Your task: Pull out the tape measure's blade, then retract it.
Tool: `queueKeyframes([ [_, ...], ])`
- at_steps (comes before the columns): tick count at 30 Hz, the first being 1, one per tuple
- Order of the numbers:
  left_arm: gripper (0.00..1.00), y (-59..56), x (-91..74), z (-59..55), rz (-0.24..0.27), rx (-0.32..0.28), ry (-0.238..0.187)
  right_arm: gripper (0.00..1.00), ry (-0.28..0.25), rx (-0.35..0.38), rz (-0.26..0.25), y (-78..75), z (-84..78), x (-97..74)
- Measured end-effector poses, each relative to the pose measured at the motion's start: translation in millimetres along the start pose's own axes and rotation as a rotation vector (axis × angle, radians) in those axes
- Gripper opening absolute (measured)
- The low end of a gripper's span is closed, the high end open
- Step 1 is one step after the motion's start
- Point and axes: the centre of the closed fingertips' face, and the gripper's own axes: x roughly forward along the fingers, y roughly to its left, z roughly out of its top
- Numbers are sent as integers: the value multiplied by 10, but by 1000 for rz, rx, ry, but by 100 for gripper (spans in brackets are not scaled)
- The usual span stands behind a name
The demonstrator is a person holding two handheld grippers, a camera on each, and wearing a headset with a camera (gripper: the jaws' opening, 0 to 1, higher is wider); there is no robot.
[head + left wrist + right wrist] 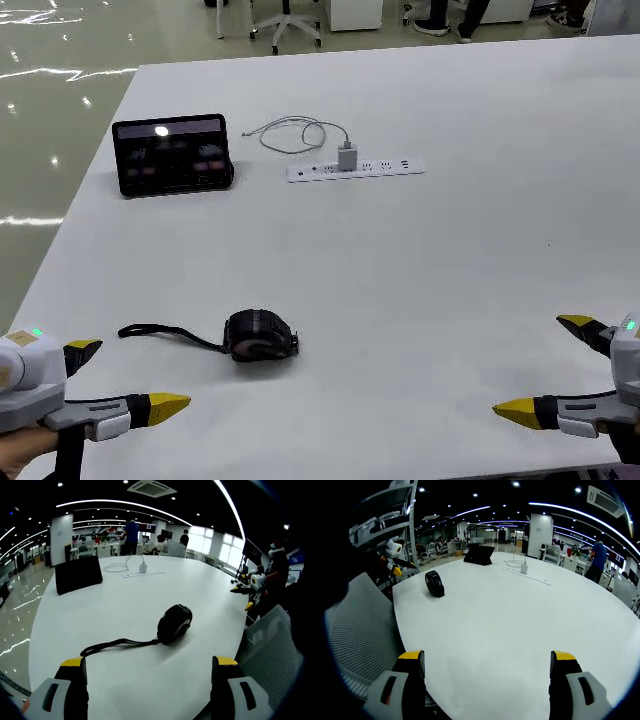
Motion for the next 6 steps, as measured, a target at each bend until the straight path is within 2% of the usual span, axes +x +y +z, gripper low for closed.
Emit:
queueKeyframes([
  [6,100,-38,2,-7,-18,-3,8,100,-1,1,1,14,18,-9],
])
